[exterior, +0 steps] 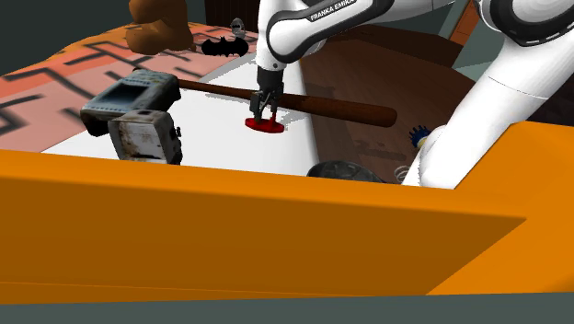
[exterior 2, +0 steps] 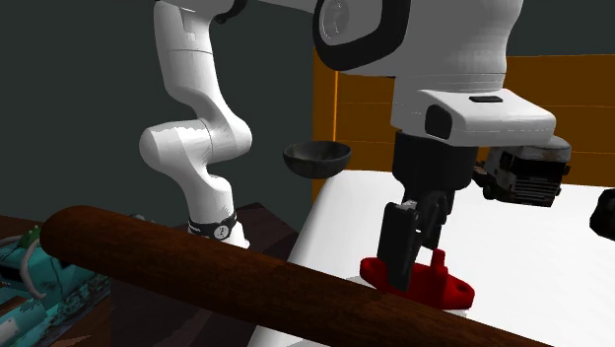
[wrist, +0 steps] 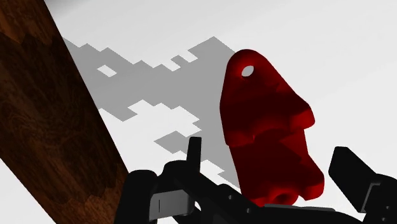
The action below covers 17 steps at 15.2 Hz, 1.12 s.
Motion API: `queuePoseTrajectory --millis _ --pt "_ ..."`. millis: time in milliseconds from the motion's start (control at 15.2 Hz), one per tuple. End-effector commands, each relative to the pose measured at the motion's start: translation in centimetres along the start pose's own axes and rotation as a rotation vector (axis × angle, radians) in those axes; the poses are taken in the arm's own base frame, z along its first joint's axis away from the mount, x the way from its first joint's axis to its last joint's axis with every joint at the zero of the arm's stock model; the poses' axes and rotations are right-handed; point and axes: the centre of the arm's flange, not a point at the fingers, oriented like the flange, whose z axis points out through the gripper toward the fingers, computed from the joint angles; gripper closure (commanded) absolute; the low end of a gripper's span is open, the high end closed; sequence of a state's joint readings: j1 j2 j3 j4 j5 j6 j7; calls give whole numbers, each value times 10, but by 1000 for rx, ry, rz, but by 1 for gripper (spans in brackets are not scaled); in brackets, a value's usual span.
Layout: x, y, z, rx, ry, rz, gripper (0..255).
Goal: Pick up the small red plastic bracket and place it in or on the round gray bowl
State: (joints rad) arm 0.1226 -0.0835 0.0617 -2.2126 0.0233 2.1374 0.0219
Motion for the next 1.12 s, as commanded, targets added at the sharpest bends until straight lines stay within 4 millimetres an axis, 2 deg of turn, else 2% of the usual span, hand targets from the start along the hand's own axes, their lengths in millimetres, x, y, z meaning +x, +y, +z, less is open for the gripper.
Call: queuePoseTrajectory --millis 0,198,264,858,1056 --pt "0 0 0 0 0 0 0" --pt "0 0 0 0 0 0 0" --pt "0 0 0 0 0 0 255" --pt "0 0 0 0 0 0 255" --pt "0 0 -15 0 0 0 255"
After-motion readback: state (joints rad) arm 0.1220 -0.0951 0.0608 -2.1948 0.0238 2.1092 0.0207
